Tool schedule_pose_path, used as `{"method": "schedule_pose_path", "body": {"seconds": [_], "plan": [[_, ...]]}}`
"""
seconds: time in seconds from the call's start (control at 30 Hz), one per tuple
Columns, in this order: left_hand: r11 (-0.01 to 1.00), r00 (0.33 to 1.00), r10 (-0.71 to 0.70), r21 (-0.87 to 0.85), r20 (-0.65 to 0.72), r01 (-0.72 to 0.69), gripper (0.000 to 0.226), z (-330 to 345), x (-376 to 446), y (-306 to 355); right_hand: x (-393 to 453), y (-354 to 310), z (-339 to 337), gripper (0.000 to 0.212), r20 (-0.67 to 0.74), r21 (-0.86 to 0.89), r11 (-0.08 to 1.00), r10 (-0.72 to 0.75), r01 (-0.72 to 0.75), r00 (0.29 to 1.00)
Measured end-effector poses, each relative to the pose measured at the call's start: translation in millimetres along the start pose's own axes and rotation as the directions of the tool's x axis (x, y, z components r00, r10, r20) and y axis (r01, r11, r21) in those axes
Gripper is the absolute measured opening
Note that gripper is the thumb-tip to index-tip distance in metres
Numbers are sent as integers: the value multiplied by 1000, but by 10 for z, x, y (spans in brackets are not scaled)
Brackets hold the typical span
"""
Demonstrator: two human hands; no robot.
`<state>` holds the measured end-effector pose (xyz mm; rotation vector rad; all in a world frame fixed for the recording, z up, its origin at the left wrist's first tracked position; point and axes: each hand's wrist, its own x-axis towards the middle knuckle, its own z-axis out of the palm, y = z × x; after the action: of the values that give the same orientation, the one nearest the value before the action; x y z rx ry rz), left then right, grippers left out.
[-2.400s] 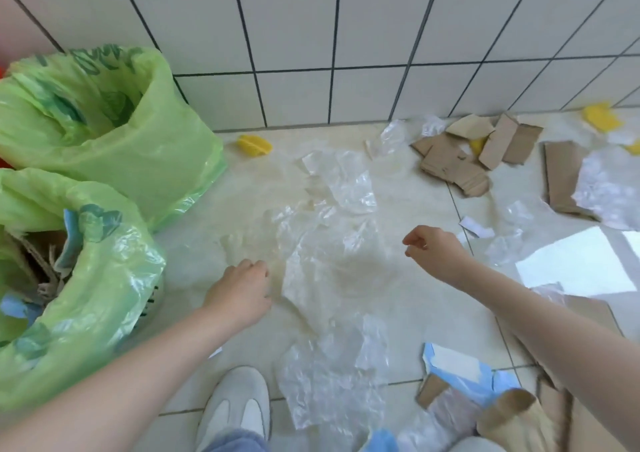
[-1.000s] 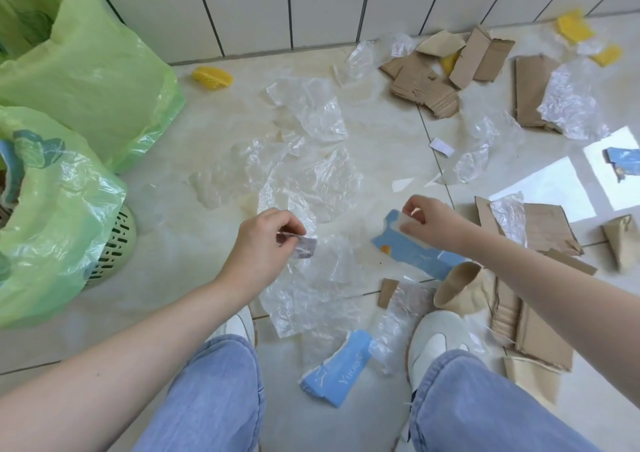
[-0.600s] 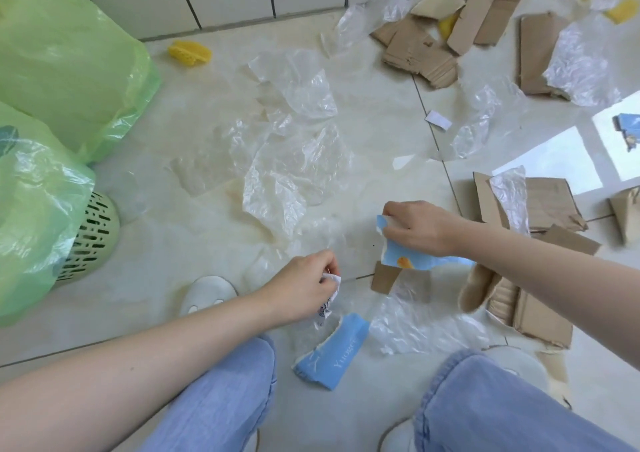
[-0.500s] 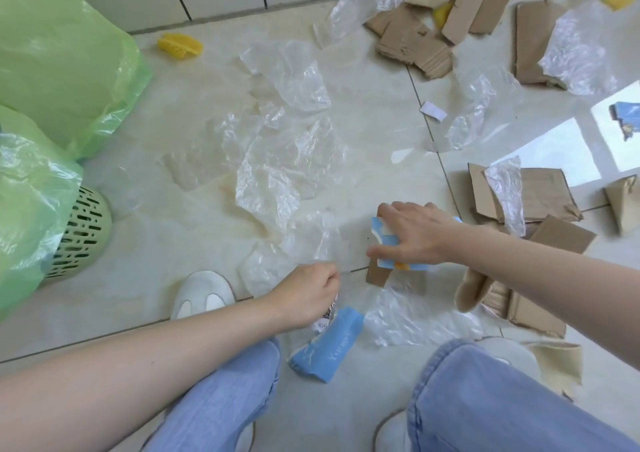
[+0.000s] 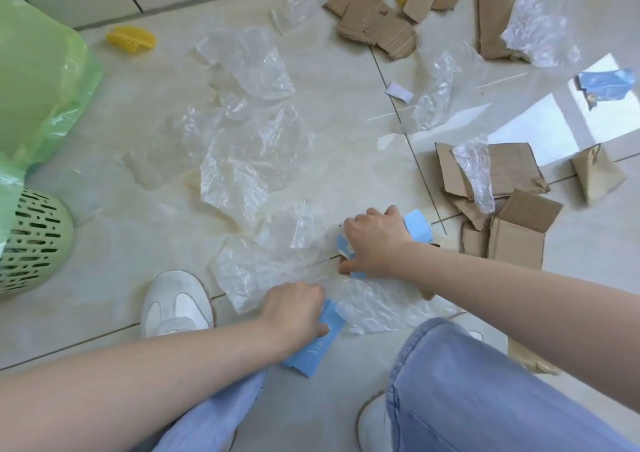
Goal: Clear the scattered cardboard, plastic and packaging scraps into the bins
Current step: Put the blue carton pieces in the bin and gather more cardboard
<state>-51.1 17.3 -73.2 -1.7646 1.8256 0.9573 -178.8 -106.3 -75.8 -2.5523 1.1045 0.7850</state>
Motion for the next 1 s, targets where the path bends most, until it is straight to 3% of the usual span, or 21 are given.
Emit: {"method": "schedule_pose_path", "body": {"seconds": [0.23, 0.33, 0.47, 0.63, 0.8, 1.0], "plan": [[992, 999, -49, -115, -7, 47, 36, 8, 22, -92, 71, 87, -60, 40, 114, 239, 971, -26, -2, 993], [997, 996, 48, -50, -71, -51, 30, -7, 2, -98, 111, 151, -121, 44, 86, 291, 957, -23, -3, 996], [969, 968, 245, 30, -48, -243, 48, -8, -22, -65, 148, 222, -180, 36, 29, 358, 934, 9, -19, 1000], [950, 953, 303, 80, -6, -302, 56, -20, -17, -61, 152, 321, -212, 45, 35, 394, 918, 38, -49, 999], [968, 969, 246, 57, -40, -243, 63, -11, -26, -71, 133, 490, -293, 44, 11, 381, 920, 90, -88, 996], [966, 972, 234, 110, 0, -232, 49, -24, -6, -48, 146, 596, -450, 44, -70, 661, 739, 231, -128, 970]]}}
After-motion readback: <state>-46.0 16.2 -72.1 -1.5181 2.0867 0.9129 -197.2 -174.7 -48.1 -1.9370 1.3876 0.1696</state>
